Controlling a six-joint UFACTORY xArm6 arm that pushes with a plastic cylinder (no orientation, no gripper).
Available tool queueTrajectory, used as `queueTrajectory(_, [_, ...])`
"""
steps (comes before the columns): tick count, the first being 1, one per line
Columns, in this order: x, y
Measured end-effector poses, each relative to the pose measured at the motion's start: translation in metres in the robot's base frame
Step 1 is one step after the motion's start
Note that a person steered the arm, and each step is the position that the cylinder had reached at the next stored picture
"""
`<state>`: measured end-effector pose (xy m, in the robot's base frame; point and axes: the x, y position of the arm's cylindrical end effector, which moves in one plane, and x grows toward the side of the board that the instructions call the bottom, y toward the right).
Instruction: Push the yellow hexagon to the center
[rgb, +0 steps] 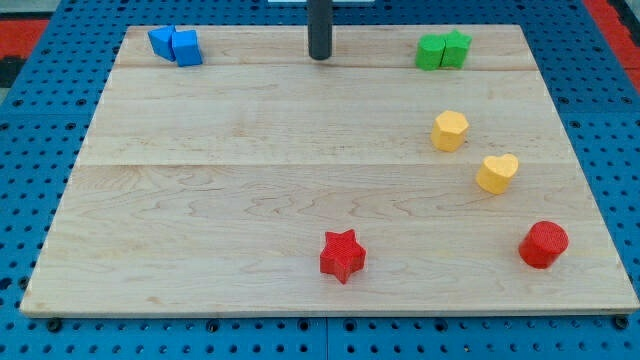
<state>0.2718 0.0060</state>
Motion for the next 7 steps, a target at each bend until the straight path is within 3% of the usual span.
queueTrajectory(2, [0.075, 0.125])
queueTrajectory(3, [0.076, 0.221])
queueTrajectory(4, [0.092, 0.267])
queueTrajectory(5, [0.107, 0.247])
queueTrajectory(7, [0.108, 0.100])
